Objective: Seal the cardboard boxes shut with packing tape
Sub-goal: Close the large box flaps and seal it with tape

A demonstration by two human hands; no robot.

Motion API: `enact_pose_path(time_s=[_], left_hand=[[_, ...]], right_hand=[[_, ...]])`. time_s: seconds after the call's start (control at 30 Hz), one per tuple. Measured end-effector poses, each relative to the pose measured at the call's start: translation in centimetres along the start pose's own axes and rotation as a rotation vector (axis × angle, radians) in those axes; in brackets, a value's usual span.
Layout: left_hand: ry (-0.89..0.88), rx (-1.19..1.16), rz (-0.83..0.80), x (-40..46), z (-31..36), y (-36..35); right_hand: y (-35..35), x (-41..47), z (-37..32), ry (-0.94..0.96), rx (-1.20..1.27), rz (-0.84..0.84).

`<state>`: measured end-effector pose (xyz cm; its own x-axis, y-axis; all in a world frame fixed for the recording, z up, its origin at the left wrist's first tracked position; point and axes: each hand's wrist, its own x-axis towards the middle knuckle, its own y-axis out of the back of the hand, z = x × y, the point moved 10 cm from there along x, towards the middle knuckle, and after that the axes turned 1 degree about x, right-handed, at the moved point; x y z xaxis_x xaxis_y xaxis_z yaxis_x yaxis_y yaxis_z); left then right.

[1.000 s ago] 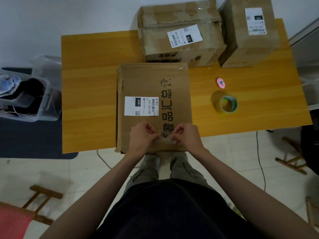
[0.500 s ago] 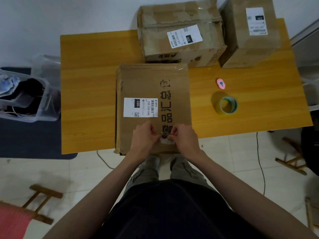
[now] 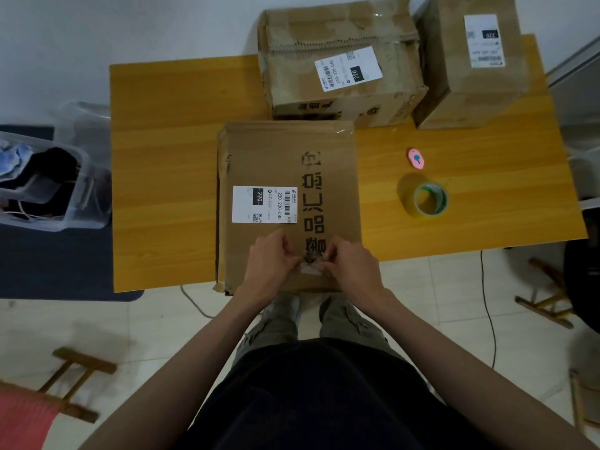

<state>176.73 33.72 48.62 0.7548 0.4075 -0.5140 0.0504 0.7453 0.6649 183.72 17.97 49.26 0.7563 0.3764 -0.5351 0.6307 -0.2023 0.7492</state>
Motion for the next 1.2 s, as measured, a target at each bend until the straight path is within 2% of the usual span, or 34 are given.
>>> enact_pose_path(time_s=[0.27, 0.4, 0.47, 0.6, 0.7, 0.8, 0.9, 1.07, 1.2], left_hand=[[0.008, 0.051, -0.024, 0.6, -0.7, 0.0], [0.014, 0.086, -0.039, 0.9, -1.5, 0.4], [-0.082, 0.126, -0.057, 0.9, -0.7, -0.1], [-0.320, 0.408, 0.007, 1.5, 1.1, -1.2], [-0.341, 0.442, 0.089, 3.0, 0.6, -0.1], [-0.357, 0.380, 0.191, 4.0, 0.2, 1.6], [-0.425, 0.377, 0.163, 3.8, 0.2, 1.1], [-0.586, 0.504, 0.047, 1.8, -0.1, -1.2], [-0.574, 0.443, 0.109, 2.7, 0.8, -0.1]], right_hand=[[-0.2, 0.2, -0.2, 0.015, -0.070, -0.022], [0.8, 1.2, 1.0, -0.021, -0.009, -0.003], [0.8, 1.5, 1.2, -0.004, -0.056, -0.001], [0.7, 1.9, 0.4, 0.070, -0.207, 0.047], [1.6, 2.8, 0.6, 0.063, -0.163, 0.107], [2.4, 3.5, 1.0, 0.073, -0.124, 0.177], [2.5, 3.4, 0.8, 0.097, -0.169, 0.205], [0.7, 2.0, 0.2, 0.192, -0.355, 0.123], [1.0, 2.8, 0.0, 0.186, -0.253, 0.125]])
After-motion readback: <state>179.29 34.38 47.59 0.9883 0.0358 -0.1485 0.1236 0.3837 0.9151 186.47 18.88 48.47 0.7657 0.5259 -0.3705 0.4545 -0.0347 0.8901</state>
